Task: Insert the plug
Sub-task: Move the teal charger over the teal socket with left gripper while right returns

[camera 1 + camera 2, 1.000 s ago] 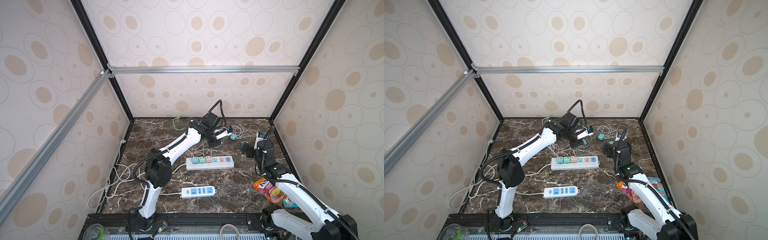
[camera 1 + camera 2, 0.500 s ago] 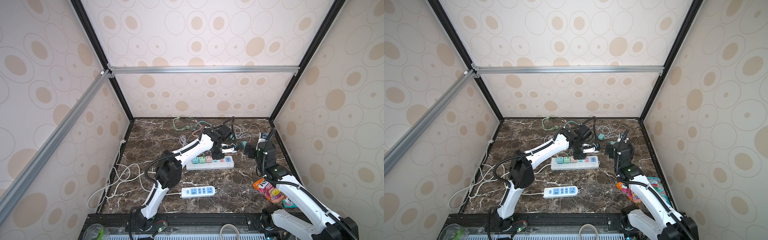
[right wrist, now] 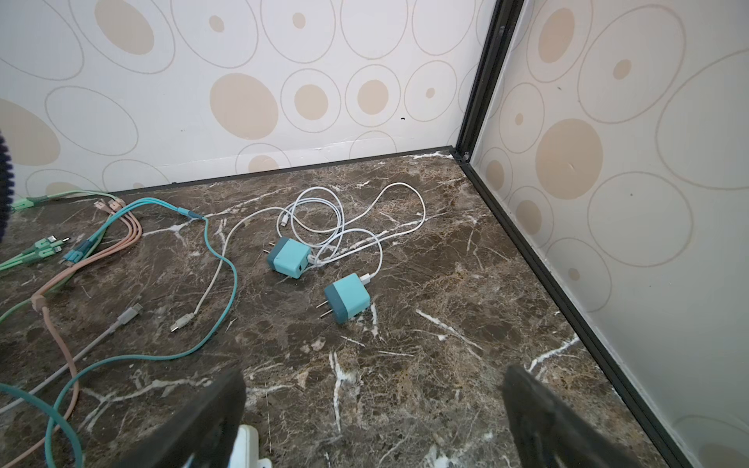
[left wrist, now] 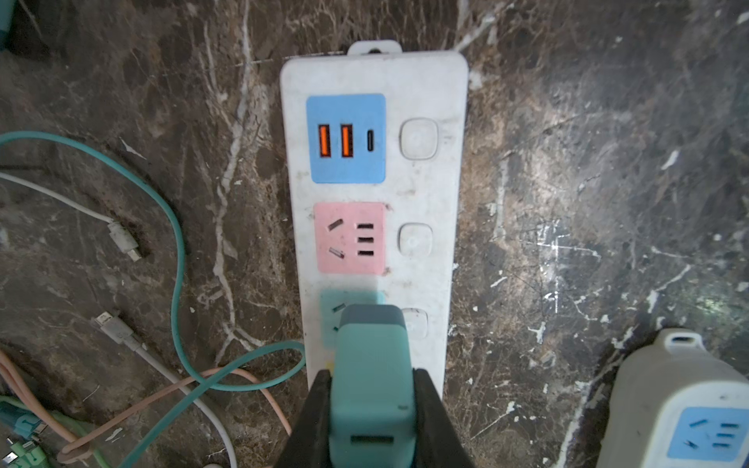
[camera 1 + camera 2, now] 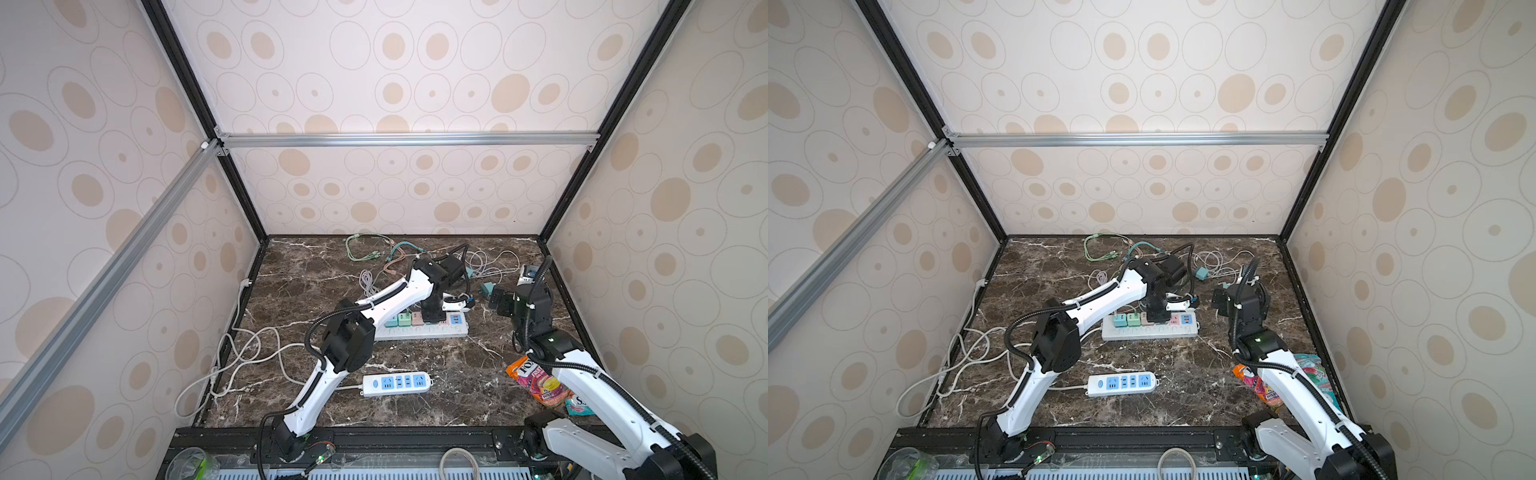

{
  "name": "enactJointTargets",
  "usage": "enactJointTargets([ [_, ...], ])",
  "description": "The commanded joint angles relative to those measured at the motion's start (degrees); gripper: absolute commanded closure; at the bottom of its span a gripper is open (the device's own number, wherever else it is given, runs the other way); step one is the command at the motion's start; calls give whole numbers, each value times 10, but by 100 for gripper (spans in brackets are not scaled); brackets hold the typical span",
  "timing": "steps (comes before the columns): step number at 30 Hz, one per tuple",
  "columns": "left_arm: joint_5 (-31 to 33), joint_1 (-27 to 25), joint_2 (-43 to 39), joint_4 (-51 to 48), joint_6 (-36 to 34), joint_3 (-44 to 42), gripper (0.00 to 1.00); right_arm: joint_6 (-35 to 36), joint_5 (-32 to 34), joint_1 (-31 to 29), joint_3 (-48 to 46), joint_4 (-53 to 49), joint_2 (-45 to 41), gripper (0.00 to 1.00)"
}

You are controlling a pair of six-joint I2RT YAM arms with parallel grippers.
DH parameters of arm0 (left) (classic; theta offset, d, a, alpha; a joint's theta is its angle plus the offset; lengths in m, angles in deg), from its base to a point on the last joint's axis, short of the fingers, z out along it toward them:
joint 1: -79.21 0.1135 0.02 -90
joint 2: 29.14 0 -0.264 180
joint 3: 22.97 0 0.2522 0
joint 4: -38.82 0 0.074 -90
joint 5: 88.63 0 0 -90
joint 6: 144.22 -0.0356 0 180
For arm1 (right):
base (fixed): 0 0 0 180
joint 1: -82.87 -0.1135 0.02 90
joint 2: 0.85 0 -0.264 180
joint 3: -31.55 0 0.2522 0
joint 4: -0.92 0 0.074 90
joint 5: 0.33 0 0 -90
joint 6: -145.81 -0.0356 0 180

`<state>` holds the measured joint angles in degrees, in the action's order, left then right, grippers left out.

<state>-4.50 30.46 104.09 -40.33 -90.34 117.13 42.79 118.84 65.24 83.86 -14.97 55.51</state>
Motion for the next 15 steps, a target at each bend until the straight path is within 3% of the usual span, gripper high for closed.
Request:
enactJointTargets([
  [1,12,-2,9,-25,-22,26,100,-7,10,1,-8,5,3,0],
  [15,10,-2,15,-53,-23,43,100,-9,8,0,-3,5,22,0],
])
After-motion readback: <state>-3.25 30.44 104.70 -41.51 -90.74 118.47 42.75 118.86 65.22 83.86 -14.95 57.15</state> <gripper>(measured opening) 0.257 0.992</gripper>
